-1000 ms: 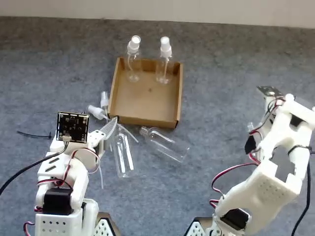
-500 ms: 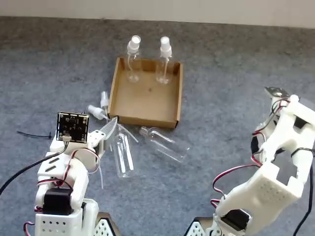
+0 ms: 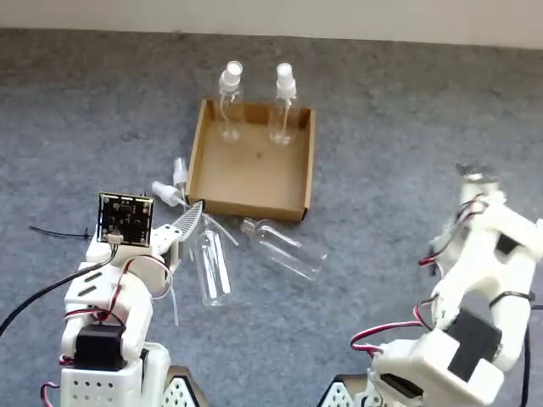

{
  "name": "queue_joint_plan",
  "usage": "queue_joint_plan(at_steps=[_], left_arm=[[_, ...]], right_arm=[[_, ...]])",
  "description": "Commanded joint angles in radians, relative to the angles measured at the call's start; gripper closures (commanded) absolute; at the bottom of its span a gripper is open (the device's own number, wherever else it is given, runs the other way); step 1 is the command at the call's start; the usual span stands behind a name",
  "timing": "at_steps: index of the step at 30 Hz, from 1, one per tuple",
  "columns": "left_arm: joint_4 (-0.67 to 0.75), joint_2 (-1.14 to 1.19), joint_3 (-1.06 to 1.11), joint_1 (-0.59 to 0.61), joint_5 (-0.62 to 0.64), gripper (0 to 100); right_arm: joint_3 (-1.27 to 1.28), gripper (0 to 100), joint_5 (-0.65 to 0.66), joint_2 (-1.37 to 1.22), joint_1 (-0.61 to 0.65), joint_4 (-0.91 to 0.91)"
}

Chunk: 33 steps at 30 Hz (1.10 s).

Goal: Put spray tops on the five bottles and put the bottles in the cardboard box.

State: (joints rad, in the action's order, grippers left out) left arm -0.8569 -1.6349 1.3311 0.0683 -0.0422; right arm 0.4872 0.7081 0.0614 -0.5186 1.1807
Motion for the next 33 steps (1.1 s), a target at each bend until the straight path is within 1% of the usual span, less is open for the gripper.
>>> queue_joint_plan(at_steps=[1, 4, 6, 9, 12, 14, 17, 20, 23, 31, 33], left_arm=[[0.02, 0.004, -0.008, -0.019, -0.002, 71], [0.02, 0.005, -0.008, -0.019, -0.002, 71], [0.021, 0.005, -0.008, -0.019, -0.002, 71], [0.021, 0.007, -0.008, -0.019, -0.002, 71], [0.021, 0.007, -0.008, -0.019, -0.002, 71], [0.02, 0.007, -0.008, -0.019, -0.002, 71], [0.02, 0.005, -0.008, -0.019, -0.002, 71], [0.018, 0.005, -0.008, -0.019, -0.002, 71], [0.02, 0.005, -0.008, -0.019, -0.002, 71], [0.021, 0.005, -0.008, -0.019, -0.002, 71], [0.021, 0.005, -0.008, -0.019, -0.002, 71]], right_arm=[[0.018, 76.9, 0.005, 0.041, 0.018, -0.016], [0.018, 71.8, 0.009, 0.042, 0.015, -0.013], [0.012, 71.2, 0.006, 0.058, 0.027, 0.005], [-0.079, 71.2, 0.003, 0.061, 0.085, 0.094], [-0.22, 71.2, -0.081, 0.027, 0.139, 0.143], [-0.326, 71.2, -0.104, -0.027, 0.168, 0.182], [-0.484, 71.2, -0.103, -0.156, 0.197, 0.295], [-0.624, 71.2, -0.103, -0.291, 0.186, 0.369], [-0.719, 71.3, -0.058, -0.358, 0.159, 0.397], [-0.61, 71.3, 0.034, -0.371, 0.108, 0.364], [-0.562, 71.3, 0.046, -0.369, 0.097, 0.328]])
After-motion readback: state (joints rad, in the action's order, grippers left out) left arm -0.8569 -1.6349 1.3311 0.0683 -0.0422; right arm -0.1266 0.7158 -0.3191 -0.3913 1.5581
